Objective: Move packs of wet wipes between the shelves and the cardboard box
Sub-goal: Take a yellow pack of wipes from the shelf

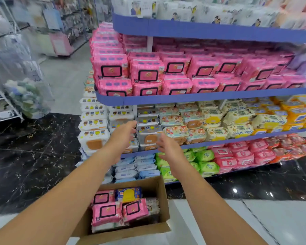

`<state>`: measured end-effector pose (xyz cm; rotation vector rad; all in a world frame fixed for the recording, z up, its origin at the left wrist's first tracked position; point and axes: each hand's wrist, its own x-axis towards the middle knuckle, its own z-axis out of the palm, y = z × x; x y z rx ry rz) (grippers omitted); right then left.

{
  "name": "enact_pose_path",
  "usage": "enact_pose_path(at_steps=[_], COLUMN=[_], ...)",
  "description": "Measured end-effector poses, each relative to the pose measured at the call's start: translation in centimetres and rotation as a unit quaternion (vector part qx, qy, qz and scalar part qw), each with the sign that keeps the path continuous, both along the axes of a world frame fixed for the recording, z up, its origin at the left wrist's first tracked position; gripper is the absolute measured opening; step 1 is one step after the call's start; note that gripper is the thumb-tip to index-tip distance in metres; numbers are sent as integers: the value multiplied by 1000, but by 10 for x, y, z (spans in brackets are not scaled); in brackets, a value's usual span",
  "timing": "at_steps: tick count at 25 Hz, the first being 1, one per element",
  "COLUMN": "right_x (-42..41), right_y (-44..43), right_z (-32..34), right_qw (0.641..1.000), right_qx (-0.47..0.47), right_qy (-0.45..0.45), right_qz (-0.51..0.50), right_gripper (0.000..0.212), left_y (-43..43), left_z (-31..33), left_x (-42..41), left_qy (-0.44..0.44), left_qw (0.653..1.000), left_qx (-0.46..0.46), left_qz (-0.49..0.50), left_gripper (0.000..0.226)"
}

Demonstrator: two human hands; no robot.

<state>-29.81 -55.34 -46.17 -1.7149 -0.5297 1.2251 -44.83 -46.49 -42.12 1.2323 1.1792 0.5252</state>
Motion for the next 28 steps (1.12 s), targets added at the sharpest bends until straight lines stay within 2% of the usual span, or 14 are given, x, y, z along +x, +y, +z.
enact_pose_path(at_steps=[9,13,16,19,21,24,28], right_x=[54,104,157,226,273,336,414], right_y=[-98,-163,-214,-272,-307,-350,-384], right_z=[77,105,123,137,148,166,177], right_qw=[978,963,952,942,937,933,933], right_qx=[39,70,92,114,120,125,128], right_qy=[-62,-107,-140,-153,-160,-155,-157], right_qz=[-194,-237,-257,-275,-286,-298,-296], right_gripper=[55,31,26,38,45,37,34], left_y=[-23,-70,-116,-165,-194,-236,-268], left_z=[64,87,106,121,130,145,160], left_x=[76,134,191,261,308,373,451], left_qy=[-31,-39,-58,-78,-91,-101,-102], left_qw=[976,957,950,949,948,943,943], left_qx=[112,144,148,140,142,146,143], left_qz=[-185,-247,-269,-270,-269,-281,-283], left_gripper=[51,46,32,23,27,34,23])
